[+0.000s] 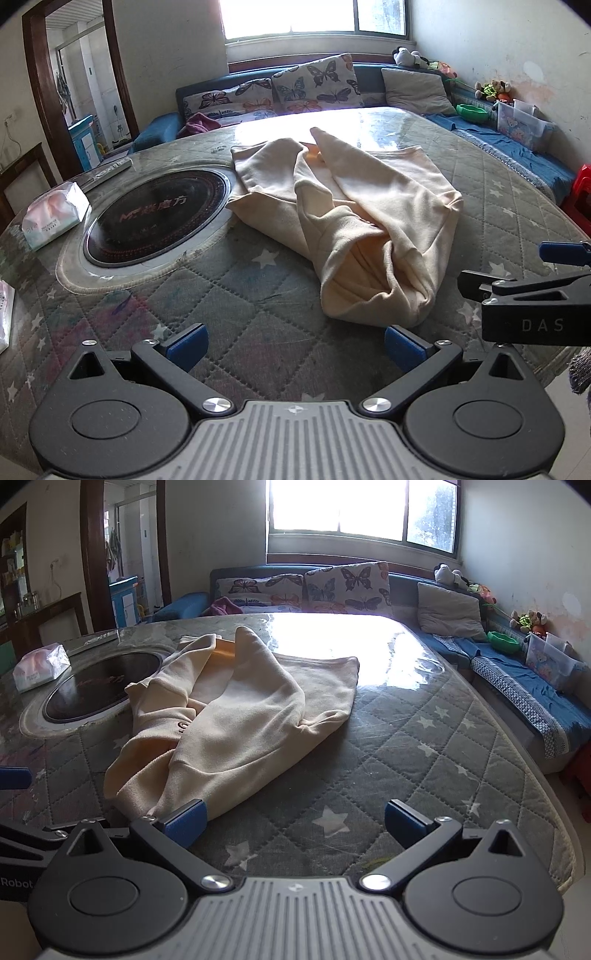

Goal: Fold clothes

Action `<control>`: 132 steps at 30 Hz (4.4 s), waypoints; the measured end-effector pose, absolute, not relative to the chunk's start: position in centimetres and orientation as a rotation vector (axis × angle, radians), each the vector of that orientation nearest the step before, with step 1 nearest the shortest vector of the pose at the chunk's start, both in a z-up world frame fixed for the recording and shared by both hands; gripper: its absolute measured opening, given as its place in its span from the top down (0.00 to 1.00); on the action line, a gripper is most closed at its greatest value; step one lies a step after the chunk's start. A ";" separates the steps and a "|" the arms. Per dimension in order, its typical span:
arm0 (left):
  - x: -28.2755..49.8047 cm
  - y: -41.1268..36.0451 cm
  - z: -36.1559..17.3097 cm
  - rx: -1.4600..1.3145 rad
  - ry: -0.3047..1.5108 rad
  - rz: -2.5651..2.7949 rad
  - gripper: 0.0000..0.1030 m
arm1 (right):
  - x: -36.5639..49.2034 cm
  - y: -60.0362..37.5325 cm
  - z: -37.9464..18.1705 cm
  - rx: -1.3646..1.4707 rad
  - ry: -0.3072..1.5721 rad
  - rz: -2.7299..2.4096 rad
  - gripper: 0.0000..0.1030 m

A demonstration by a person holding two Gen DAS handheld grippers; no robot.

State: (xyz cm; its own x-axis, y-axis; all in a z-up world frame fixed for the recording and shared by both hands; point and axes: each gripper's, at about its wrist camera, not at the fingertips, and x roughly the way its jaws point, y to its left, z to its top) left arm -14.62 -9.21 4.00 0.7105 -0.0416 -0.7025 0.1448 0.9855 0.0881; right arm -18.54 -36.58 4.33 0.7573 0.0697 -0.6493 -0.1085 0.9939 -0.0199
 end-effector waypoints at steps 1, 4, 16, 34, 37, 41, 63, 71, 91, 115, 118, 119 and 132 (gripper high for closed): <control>-14.7 -9.1 4.0 0.140 0.775 -0.104 0.00 | -18.5 -36.5 4.3 -0.060 0.707 0.098 0.00; -14.7 -9.0 4.0 0.136 0.776 -0.104 0.00 | -18.6 -36.2 4.3 -0.071 0.709 0.102 0.00; -15.2 -8.8 4.0 0.130 0.772 -0.104 0.00 | -19.0 -35.8 4.5 -0.085 0.706 0.101 0.00; -15.6 -8.9 4.0 0.136 0.775 -0.110 0.00 | -19.5 -35.7 4.8 -0.081 0.694 0.107 0.00; -15.6 -8.9 4.0 0.136 0.775 -0.108 0.00 | -19.5 -35.8 4.8 -0.078 0.693 0.105 0.00; -15.7 -9.0 4.0 0.137 0.773 -0.111 0.00 | -19.5 -35.8 4.8 -0.079 0.694 0.108 0.00; -15.6 -9.1 4.0 0.137 0.782 -0.114 0.00 | -19.5 -35.7 4.9 -0.078 0.696 0.110 0.00; -15.5 -9.1 4.0 0.137 0.785 -0.116 0.00 | -19.4 -35.7 4.8 -0.076 0.698 0.109 0.00; -15.2 -9.1 4.0 0.136 0.792 -0.119 0.00 | -19.2 -35.7 4.7 -0.076 0.703 0.110 0.00; -13.2 -9.0 4.9 0.136 0.803 -0.118 0.00 | -17.0 -35.5 5.5 -0.055 0.710 0.122 0.00; -12.6 -9.1 5.1 0.136 0.801 -0.119 0.00 | -16.4 -35.5 5.7 -0.049 0.709 0.126 0.00; -12.4 -9.0 5.2 0.137 0.801 -0.118 0.00 | -16.2 -35.5 5.7 -0.047 0.708 0.127 0.00; -8.8 -8.7 5.6 0.134 0.811 -0.115 0.00 | -12.4 -35.4 5.7 -0.034 0.704 0.154 0.00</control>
State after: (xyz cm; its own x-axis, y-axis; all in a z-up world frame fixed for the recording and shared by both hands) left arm -8.80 -8.70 5.60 0.6834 -0.0513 -0.7283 0.1537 0.9853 0.0749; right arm -12.41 -35.35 5.70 0.7513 0.1295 -0.6471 -0.1522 0.9881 0.0210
